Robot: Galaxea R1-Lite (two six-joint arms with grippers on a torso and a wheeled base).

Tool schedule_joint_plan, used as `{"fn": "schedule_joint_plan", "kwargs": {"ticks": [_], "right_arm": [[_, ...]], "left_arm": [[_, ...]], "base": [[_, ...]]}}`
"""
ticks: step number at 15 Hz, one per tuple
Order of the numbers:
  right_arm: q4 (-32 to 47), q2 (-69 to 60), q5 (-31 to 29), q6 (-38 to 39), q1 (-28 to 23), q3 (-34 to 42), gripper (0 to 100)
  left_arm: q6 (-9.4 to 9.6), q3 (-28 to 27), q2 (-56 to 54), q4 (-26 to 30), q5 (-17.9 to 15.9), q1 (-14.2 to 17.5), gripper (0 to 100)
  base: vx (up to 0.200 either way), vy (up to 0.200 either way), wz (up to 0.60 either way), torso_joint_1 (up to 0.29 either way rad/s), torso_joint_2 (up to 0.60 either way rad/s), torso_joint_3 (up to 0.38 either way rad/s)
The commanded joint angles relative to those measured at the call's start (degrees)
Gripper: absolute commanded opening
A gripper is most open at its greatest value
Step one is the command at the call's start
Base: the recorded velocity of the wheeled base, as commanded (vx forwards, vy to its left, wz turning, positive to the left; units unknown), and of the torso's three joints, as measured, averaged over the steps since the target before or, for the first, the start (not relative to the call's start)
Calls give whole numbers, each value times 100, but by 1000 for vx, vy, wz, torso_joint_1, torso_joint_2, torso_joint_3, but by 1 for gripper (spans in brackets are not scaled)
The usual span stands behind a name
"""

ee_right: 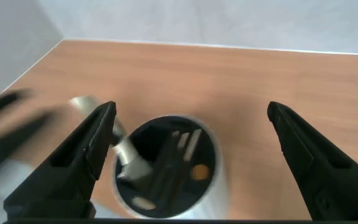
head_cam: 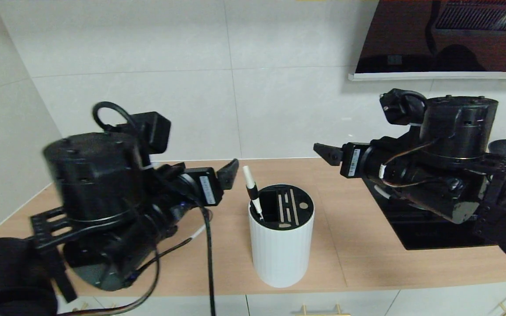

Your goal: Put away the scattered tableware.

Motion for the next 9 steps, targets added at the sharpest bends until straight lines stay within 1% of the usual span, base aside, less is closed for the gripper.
{"fn": "schedule_joint_plan", "kwargs": {"ticks": [1,2,3,4,5,6,7,8,9], "right_arm": [[-49,-818,-102,13,-324,782,100],[-49,-1231,-111,13,-412,1195,100],[-49,-1477,-146,4,-447,1406,100],[-49,-1969,-330,-14,-553,1784,100],[-49,-2277,-453,-23,-641,1995,100],[-49,-2954,-559,-58,-746,2364,100],[-14,-3516,-550,-66,-843,2619,100],[21,-3947,-559,-146,-904,2786,100],[162,-4861,-594,-647,-1291,3129,100]], "left_arm": [[-1,674,-1821,779,-217,416,100],[8,920,-2348,929,-217,469,100],[8,1052,-2674,1016,-217,504,100],[105,1263,-3298,1315,-217,601,100],[254,1394,-3684,1535,-217,803,100],[544,1649,-4361,1922,-234,1137,100],[702,1816,-4818,2133,-234,1269,100],[808,1904,-5126,2265,-243,1401,100],[957,2054,-5750,2519,-278,1682,100]], "base": [[0,0,0,0,0,0],[0,0,0,0,0,0],[0,0,0,0,0,0],[0,0,0,0,0,0],[0,0,0,0,0,0],[0,0,0,0,0,0],[0,0,0,0,0,0],[0,0,0,0,0,0],[0,0,0,0,0,0]]}}
